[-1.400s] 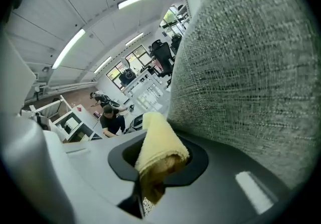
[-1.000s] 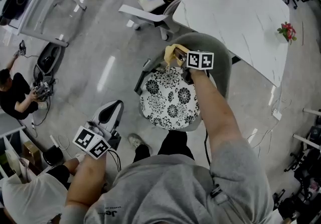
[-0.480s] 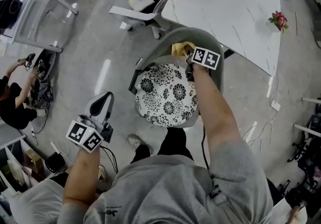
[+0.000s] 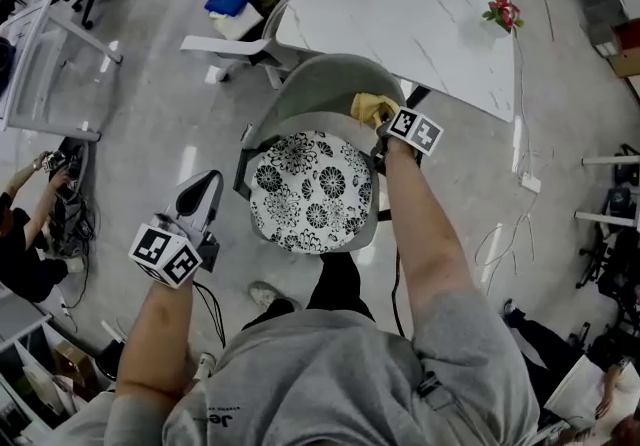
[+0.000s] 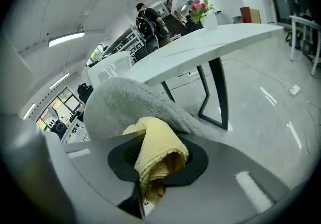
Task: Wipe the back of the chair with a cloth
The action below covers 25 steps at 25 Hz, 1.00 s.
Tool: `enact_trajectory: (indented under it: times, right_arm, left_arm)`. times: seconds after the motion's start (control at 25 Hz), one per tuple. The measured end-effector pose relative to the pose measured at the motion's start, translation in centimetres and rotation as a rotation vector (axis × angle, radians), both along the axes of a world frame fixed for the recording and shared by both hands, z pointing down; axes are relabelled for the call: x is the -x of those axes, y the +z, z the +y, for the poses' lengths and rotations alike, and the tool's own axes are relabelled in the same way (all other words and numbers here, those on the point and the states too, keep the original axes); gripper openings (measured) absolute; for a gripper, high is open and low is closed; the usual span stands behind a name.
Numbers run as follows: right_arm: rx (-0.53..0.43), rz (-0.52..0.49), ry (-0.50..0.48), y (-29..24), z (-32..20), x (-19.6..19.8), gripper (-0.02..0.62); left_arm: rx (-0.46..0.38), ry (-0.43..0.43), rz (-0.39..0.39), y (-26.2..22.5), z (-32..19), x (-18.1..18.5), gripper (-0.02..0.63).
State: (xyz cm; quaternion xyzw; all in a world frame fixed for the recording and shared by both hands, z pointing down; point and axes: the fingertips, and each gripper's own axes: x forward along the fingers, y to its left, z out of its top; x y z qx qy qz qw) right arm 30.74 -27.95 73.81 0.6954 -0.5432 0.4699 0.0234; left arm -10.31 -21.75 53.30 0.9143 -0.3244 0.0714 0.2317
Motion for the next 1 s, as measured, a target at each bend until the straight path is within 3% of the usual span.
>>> enact_trajectory:
  times: [0.12, 0.24, 0.32, 0.44, 0.72, 0.88, 1.0]
  right_arm:
    - [-0.005, 0.030, 0.044, -0.9, 2.2, -1.8, 0.052]
    - [0.001, 0.146, -0.044, -1.5, 3.3, -2.0, 0.052]
    - [-0.016, 0.210, -0.179, -2.0, 3.2, -0.6, 0.052]
    - [-0.078, 0.226, -0.414, -2.7, 1.9, 3.9, 0.052]
    - [-0.178, 0.143, -1.009, -1.2, -1.4, 18.7, 0.052]
    - [-0.173, 0.068, -1.217, 0.8, -2.6, 24.9, 0.052]
    - [-0.121, 0.074, -1.268, 2.9, -4.1, 27.0, 0.052]
  left_arm:
    - [-0.014, 0.032, 0.018, -0.4, -0.2, -1.0, 0.058]
    - [-0.023, 0.053, 0.032, -0.1, -0.3, -1.5, 0.058]
    - [-0.022, 0.054, 0.042, 0.2, -0.1, -1.6, 0.058]
    - [-0.010, 0.046, 0.045, 0.9, 0.4, -1.6, 0.058]
    - [0.027, -0.024, 0.017, 2.8, 0.7, -0.3, 0.058]
    - [0.052, -0.084, -0.001, 3.7, 0.7, 0.6, 0.058]
    - [0.070, -0.124, -0.003, 4.3, 0.8, 1.0, 0.058]
